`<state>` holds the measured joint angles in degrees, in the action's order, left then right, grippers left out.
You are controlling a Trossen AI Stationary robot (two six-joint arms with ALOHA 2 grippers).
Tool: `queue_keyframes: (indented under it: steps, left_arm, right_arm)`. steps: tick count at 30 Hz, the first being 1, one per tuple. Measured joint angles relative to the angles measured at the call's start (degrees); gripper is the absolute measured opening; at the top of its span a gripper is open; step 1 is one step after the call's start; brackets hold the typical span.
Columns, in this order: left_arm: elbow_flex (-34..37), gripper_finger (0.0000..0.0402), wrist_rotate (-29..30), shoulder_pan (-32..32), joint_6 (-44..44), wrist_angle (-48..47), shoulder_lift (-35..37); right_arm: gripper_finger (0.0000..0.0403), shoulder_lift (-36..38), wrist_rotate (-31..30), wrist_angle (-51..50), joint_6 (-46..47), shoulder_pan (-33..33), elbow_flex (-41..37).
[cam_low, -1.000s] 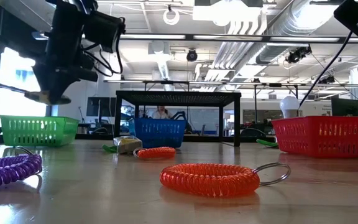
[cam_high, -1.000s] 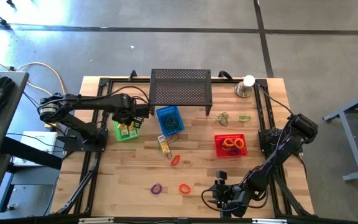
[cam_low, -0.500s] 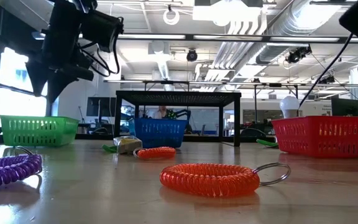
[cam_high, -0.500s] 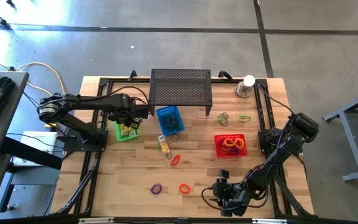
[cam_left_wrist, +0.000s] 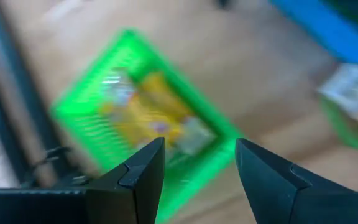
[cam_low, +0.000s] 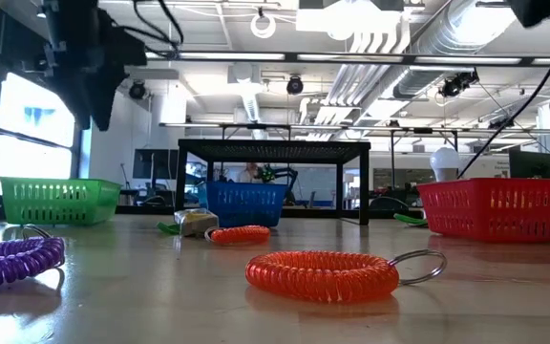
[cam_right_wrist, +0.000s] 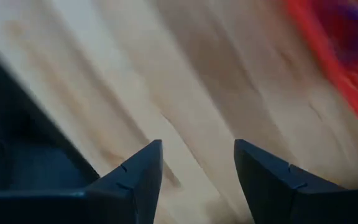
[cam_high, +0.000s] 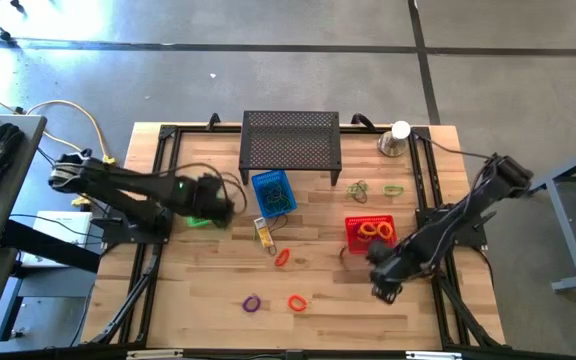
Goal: Pick & Place Office Desk Supplies
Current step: Put the orange spring keychain into the red basket
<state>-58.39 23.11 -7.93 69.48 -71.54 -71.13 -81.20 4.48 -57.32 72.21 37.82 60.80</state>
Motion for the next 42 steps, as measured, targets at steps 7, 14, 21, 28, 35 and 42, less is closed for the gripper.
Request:
queue_keyframes:
  steps: [7,14,21,28,35,42]
  left_arm:
    - [0.0,0.0186,6.0,-13.1,-0.4,12.9,-0.9]
    - [0.0,0.0186,9.0,-21.4,-0.6,18.2,-0.9]
    - [0.0,0.0186,11.7,-25.5,-0.5,20.8,-0.9]
    - [-0.1,0.0186,13.1,-26.7,-0.5,22.4,-0.9]
    - [-0.1,0.0186,13.5,-26.7,-0.5,23.8,-0.9]
    - [-0.1,0.0186,13.6,-27.2,-2.4,25.4,-0.9]
  right_arm:
    - [0.0187,3.9,2.1,-23.3,16.2,-3.0,0.0]
    - [0.0187,3.8,8.2,-26.5,20.6,-3.0,-4.6]
    - [0.0187,3.8,14.7,-26.3,23.0,-3.0,-14.3]
    - [0.0187,3.8,15.5,-21.0,22.6,-3.0,-19.0]
    - [0.0187,3.8,15.5,-20.4,24.2,-3.0,-18.9]
    - [0.0187,3.8,16.7,-17.8,28.3,-3.0,-18.9]
